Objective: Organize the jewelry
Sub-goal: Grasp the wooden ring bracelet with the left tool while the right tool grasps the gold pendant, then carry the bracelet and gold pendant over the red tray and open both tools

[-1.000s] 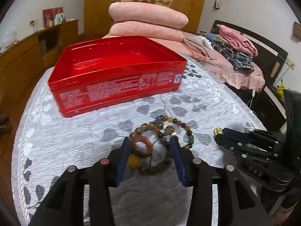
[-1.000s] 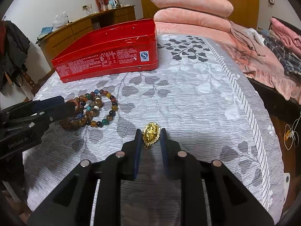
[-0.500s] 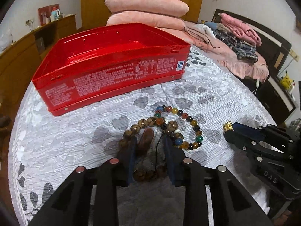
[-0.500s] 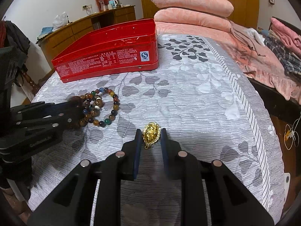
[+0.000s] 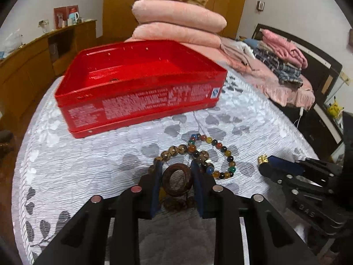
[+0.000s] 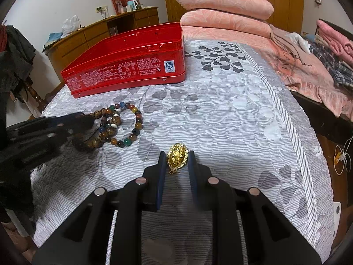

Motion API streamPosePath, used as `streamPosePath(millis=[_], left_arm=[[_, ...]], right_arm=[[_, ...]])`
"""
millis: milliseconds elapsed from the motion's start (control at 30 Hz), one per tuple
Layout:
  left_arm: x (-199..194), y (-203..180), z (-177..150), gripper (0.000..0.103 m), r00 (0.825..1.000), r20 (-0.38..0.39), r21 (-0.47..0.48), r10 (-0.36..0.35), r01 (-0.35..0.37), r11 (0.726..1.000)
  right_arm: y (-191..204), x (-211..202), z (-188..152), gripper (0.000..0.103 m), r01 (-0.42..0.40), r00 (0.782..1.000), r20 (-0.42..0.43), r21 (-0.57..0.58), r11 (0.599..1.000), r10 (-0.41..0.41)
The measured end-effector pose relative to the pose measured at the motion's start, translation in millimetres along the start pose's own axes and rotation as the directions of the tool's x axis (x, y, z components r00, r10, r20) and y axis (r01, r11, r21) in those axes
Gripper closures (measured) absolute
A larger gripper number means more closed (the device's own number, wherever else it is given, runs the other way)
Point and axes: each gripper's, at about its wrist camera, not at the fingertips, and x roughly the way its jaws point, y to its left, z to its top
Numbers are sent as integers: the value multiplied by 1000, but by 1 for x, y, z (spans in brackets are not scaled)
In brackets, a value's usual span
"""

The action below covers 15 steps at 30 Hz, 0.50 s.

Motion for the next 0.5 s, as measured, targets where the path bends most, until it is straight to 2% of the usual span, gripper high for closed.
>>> streamPosePath(millis=[267, 500], left_arm=[[-31, 4, -2, 77, 997, 70, -14, -28, 29, 999], [-42, 11, -2, 77, 996, 92, -27, -24, 26, 999]], right_arm=[[17, -7, 3, 85, -41, 999, 16, -38, 998, 42], [32, -14, 11, 85, -54, 998, 33, -71, 996, 56]])
